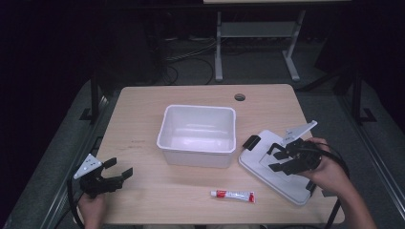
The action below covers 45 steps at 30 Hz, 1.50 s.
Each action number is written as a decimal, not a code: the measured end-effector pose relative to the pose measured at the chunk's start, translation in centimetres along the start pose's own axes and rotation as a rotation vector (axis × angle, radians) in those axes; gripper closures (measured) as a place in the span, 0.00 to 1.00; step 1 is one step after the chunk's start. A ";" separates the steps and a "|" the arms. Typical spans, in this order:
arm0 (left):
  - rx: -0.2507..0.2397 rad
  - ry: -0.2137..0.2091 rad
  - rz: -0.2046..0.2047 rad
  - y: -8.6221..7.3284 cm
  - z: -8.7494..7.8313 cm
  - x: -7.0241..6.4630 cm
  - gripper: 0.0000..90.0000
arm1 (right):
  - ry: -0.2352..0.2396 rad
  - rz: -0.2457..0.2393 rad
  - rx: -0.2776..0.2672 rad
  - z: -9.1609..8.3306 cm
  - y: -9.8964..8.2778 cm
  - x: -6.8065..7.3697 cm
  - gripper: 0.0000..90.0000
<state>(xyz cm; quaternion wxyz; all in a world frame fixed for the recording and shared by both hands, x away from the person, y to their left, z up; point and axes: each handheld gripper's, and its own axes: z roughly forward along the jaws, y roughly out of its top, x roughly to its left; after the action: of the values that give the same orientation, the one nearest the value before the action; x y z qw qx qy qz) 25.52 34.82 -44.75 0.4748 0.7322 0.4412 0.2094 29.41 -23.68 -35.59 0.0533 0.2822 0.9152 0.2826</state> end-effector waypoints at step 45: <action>0.015 -0.007 0.007 0.0 0.3 0.0 0.18 | 0.223 -0.216 0.099 10.1 2.2 6.5 0.54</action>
<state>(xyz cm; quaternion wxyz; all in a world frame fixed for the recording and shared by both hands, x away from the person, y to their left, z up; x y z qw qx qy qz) 25.69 34.65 -44.86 0.4699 0.7380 0.4387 0.2053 27.61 -13.68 -42.40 -0.0324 0.1512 0.9533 0.2593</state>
